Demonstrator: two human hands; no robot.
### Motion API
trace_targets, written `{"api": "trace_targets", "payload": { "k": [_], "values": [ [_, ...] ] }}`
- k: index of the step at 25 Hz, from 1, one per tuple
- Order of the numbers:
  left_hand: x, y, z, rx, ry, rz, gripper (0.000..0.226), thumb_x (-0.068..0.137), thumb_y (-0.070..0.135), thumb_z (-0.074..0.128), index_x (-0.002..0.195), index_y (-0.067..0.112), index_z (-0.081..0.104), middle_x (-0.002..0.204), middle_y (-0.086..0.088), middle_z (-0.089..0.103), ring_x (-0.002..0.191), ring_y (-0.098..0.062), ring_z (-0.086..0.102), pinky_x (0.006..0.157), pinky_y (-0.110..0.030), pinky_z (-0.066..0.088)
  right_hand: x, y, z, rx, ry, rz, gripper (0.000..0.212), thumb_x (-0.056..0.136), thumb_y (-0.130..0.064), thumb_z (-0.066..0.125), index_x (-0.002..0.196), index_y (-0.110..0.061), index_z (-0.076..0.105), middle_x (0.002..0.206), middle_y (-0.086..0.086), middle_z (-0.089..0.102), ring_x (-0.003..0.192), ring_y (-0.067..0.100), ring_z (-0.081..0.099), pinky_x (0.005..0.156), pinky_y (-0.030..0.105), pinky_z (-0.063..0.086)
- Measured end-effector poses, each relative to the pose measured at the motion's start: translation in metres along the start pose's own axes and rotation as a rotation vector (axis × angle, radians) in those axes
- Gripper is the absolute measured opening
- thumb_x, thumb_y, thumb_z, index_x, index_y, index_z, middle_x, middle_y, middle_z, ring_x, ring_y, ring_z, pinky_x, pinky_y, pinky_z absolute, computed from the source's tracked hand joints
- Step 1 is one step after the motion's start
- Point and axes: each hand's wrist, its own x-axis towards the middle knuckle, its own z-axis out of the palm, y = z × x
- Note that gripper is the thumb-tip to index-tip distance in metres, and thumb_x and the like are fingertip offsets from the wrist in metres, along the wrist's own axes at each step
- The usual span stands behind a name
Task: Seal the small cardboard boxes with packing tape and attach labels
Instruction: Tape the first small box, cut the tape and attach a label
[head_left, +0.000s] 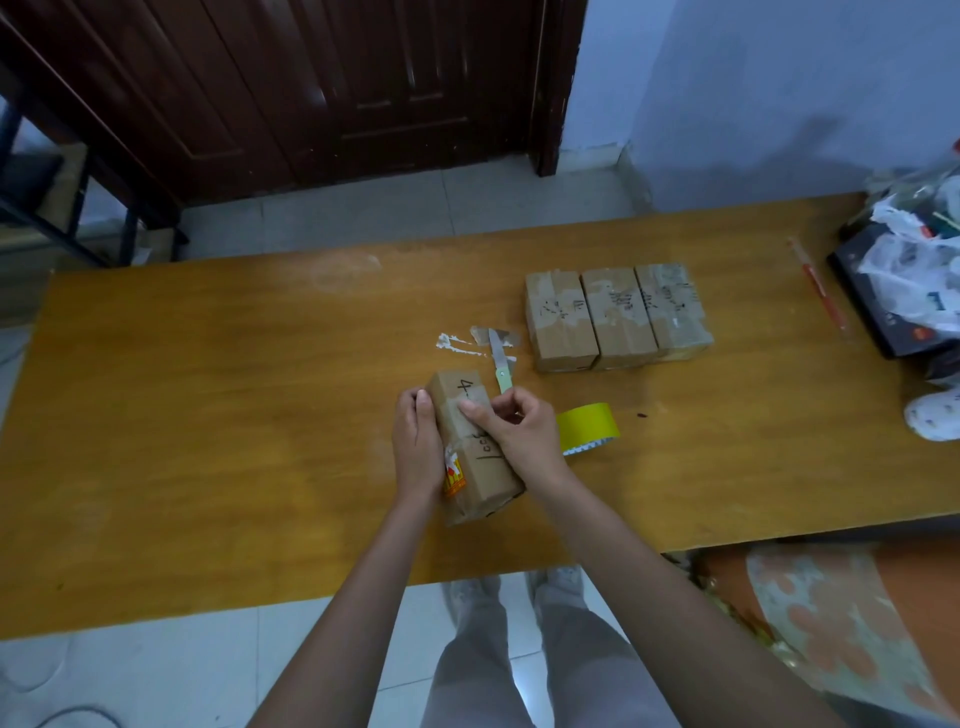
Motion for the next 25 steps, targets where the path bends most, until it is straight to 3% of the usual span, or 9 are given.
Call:
{"api": "trace_targets", "payload": {
  "k": [3, 7, 9, 11, 14, 16, 21, 25],
  "values": [
    [0.001, 0.002, -0.003, -0.024, 0.006, -0.011, 0.028, 0.105, 0.034, 0.032, 0.093, 0.017, 0.051, 0.089, -0.005, 0.057, 0.081, -0.017, 0.055, 0.068, -0.028, 0.044, 0.003, 0.002, -0.006, 0.123, -0.023, -0.014, 0.022, 0.079, -0.031, 0.077, 0.070, -0.015, 0.066, 0.066, -0.008, 0.067, 0.063, 0.004, 0.061, 0.059, 0.022, 0.050],
    [0.003, 0.007, -0.002, -0.041, 0.015, -0.017, 0.029, 0.105, 0.034, 0.032, 0.095, 0.015, 0.052, 0.087, -0.001, 0.057, 0.079, -0.013, 0.054, 0.062, -0.013, 0.040, 0.001, 0.003, -0.004, 0.124, -0.007, -0.052, 0.021, 0.083, -0.037, 0.072, 0.070, -0.021, 0.067, 0.067, -0.009, 0.068, 0.064, 0.003, 0.062, 0.058, 0.021, 0.049],
    [0.003, 0.008, -0.002, -0.034, 0.020, -0.017, 0.028, 0.105, 0.032, 0.032, 0.093, 0.017, 0.052, 0.090, -0.006, 0.059, 0.082, -0.018, 0.056, 0.065, -0.017, 0.043, 0.000, 0.001, -0.002, 0.078, -0.032, -0.061, 0.033, 0.071, -0.047, 0.080, 0.078, -0.018, 0.067, 0.073, -0.010, 0.070, 0.067, 0.003, 0.065, 0.058, 0.018, 0.050],
    [0.003, 0.008, -0.002, -0.022, 0.025, -0.021, 0.027, 0.105, 0.033, 0.033, 0.092, 0.019, 0.052, 0.094, -0.012, 0.061, 0.087, -0.025, 0.058, 0.071, -0.031, 0.046, 0.001, -0.001, -0.003, 0.035, -0.049, -0.047, 0.041, 0.064, -0.048, 0.084, 0.081, -0.015, 0.066, 0.076, -0.008, 0.071, 0.068, 0.004, 0.066, 0.058, 0.017, 0.050],
    [0.000, 0.009, -0.001, -0.030, 0.056, -0.014, 0.027, 0.104, 0.036, 0.035, 0.094, 0.018, 0.052, 0.096, -0.013, 0.060, 0.091, -0.029, 0.058, 0.075, -0.040, 0.046, 0.003, -0.002, -0.009, 0.084, -0.038, -0.010, 0.024, 0.076, -0.037, 0.079, 0.074, -0.015, 0.070, 0.073, -0.004, 0.070, 0.067, 0.006, 0.064, 0.061, 0.023, 0.052],
    [-0.002, 0.009, 0.001, -0.013, 0.054, -0.009, 0.027, 0.104, 0.037, 0.036, 0.097, 0.018, 0.053, 0.098, -0.011, 0.060, 0.093, -0.028, 0.058, 0.078, -0.044, 0.048, 0.004, -0.001, -0.013, 0.083, -0.004, -0.004, 0.027, 0.084, -0.035, 0.072, 0.071, -0.012, 0.068, 0.070, 0.000, 0.068, 0.066, 0.009, 0.062, 0.064, 0.030, 0.051],
    [-0.005, 0.012, 0.007, 0.009, 0.050, 0.058, 0.023, 0.102, 0.032, 0.044, 0.099, 0.013, 0.057, 0.099, -0.009, 0.062, 0.096, -0.026, 0.058, 0.084, -0.049, 0.049, 0.002, -0.005, -0.013, -0.064, -0.012, 0.014, 0.048, 0.067, -0.059, 0.076, 0.071, -0.018, 0.052, 0.068, -0.008, 0.058, 0.061, 0.006, 0.055, 0.058, 0.024, 0.047],
    [-0.007, 0.013, 0.007, -0.033, 0.053, -0.005, 0.024, 0.102, 0.037, 0.044, 0.101, 0.016, 0.057, 0.103, -0.007, 0.062, 0.099, -0.024, 0.059, 0.086, -0.049, 0.049, 0.007, -0.003, -0.021, 0.098, -0.041, 0.044, 0.033, 0.080, -0.037, 0.075, 0.071, -0.011, 0.058, 0.070, 0.002, 0.061, 0.067, 0.015, 0.057, 0.063, 0.030, 0.048]
  ]
}}
